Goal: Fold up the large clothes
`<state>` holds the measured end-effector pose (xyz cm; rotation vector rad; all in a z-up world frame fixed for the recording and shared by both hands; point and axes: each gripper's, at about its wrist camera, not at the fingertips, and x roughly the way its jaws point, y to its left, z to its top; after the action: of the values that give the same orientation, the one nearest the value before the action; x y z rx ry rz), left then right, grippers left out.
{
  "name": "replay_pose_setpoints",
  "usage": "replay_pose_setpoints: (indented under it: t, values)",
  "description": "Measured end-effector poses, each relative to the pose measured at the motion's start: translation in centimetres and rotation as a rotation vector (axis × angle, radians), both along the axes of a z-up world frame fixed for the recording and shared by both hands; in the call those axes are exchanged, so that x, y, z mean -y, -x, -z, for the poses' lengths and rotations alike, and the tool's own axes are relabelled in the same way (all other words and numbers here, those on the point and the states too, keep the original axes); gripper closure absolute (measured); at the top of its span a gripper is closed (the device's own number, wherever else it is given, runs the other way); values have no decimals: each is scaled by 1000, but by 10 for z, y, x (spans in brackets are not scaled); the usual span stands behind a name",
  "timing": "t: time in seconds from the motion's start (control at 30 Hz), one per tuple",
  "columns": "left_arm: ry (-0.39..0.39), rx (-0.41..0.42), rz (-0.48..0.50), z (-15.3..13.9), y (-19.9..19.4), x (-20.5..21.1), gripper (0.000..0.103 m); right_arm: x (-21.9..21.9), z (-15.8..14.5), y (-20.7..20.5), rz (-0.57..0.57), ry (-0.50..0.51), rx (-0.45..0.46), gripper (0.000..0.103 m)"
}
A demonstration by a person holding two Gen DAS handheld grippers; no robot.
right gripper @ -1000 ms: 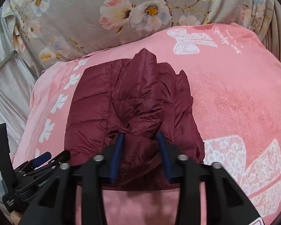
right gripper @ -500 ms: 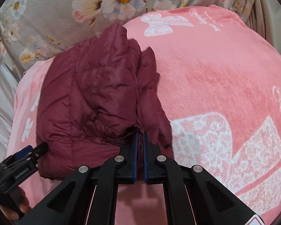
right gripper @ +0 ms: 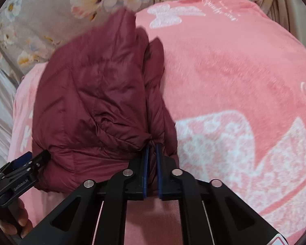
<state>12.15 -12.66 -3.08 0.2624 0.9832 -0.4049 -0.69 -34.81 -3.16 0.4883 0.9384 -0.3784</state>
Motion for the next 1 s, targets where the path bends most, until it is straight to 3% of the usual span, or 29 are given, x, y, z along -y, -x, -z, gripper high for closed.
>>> replay_pose_setpoints:
  t: [0.17, 0.33, 0.43, 0.63, 0.77, 1.0]
  values:
    - [51, 76, -36, -39, -19, -1, 26, 15, -61, -9, 48, 41, 151, 81]
    - [66, 148, -64, -67, -49, 17, 26, 29, -85, -54, 79, 78, 222, 72]
    - [55, 182, -73, -76, -69, 33, 25, 45, -79, -88, 111, 58, 213, 71]
    - [37, 163, -86, -71, -103, 61, 25, 61, -54, -125, 165, 50, 160, 71]
    - [17, 148, -94, -56, -116, 77, 25, 64, -34, -136, 154, 59, 117, 98]
    - [2, 132, -88, -28, -125, 92, 19, 65, 4, -138, 134, 65, 85, 100]
